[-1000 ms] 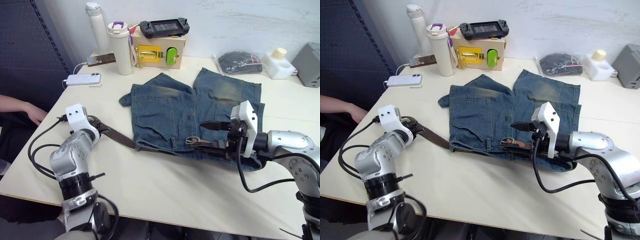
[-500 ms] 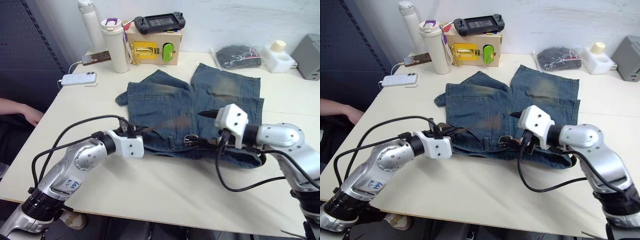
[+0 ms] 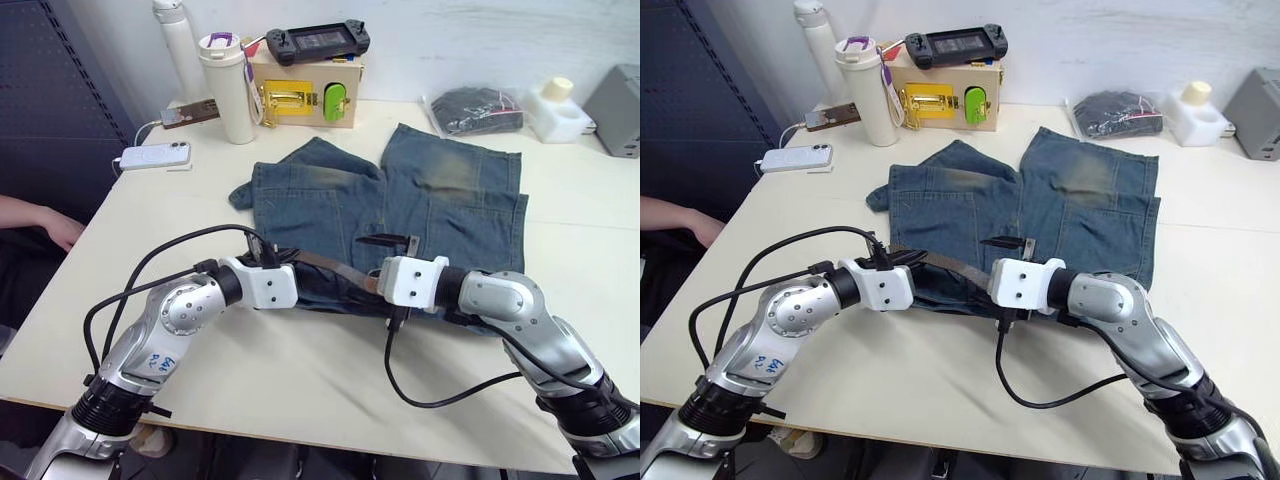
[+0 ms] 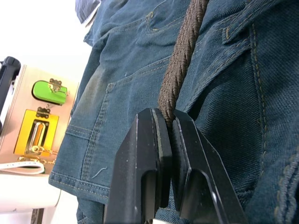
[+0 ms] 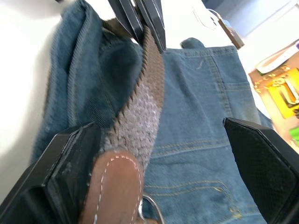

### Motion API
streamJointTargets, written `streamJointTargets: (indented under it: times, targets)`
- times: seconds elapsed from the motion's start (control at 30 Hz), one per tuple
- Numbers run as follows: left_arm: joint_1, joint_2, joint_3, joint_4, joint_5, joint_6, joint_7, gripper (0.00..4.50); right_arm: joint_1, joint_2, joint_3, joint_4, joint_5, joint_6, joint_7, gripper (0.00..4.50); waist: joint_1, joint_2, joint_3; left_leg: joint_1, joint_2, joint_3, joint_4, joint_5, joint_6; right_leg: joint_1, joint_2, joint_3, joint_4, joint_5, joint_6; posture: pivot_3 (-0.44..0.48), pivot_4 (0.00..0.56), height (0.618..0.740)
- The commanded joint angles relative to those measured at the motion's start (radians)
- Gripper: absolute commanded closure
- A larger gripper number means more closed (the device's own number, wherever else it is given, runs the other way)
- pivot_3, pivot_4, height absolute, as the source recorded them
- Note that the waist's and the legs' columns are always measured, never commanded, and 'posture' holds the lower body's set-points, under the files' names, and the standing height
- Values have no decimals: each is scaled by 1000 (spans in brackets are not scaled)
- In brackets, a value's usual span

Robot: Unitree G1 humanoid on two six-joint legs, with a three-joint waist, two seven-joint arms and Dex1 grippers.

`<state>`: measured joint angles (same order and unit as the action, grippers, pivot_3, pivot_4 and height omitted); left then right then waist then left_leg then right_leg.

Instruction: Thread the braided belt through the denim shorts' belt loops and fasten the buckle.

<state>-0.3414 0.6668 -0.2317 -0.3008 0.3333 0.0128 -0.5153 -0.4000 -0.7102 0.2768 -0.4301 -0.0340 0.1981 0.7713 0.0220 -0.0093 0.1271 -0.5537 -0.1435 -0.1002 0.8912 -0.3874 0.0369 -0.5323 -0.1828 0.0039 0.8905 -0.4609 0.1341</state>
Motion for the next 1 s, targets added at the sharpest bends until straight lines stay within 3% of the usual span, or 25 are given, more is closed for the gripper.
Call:
streamJointTargets:
  times: [0.03,0.1,0.3,0.33,0.37,0.57,0.67,0.7,0.87,1.0]
  targets:
    - [6,-4,36,-27,3,9,-5,4500,11,-2,-37,-47,-18,-13,-9,248,0,0,0,0,0,0,0,0,0,0,0,0,0,0,0,0,150,645]
    - [9,-7,41,-28,3,18,-8,4500,18,-5,-47,-53,-21,-11,-7,705,0,0,0,0,0,0,0,0,0,0,0,0,0,0,0,0,150,645]
    - [26,-12,56,-26,9,40,-13,4500,41,-11,-91,-88,-21,2,-8,3857,0,0,0,0,0,0,0,0,0,0,0,0,0,0,0,0,150,645]
    - [26,-14,57,-26,8,41,-13,4500,42,-9,-98,-92,-19,7,-9,4290,0,0,0,0,0,0,0,0,0,0,0,0,0,0,0,0,150,645]
    - [25,-16,58,-26,10,44,-13,4500,43,-8,-102,-96,-19,9,-10,4449,0,0,0,0,0,0,0,0,0,0,0,0,0,0,0,0,150,645]
    - [22,-32,66,-25,-17,44,-18,4500,41,0,-101,-103,-25,14,-17,4449,0,0,0,0,0,0,1,0,0,0,0,0,0,0,0,0,150,645]
    - [18,-58,116,-52,-98,63,-25,4500,37,2,-88,-94,-45,-10,-24,4449,1,0,0,0,0,0,0,0,0,0,0,0,0,0,0,0,150,645]
    - [16,-62,135,-63,-124,76,-36,3663,36,0,-83,-89,-52,-19,-25,4500,0,0,0,0,0,0,0,0,0,0,0,0,1,0,0,0,150,645]
    - [22,-22,270,-163,-332,236,-158,1634,29,3,-78,-60,-70,-52,-25,4500,-5,0,0,0,0,0,0,0,-1,0,0,0,1,0,0,0,150,645]
    - [20,-6,408,-281,-664,497,-259,1634,21,7,-73,-35,-82,-69,-24,4500,-11,0,0,0,0,-1,0,0,-1,0,0,0,1,0,0,0,150,645]
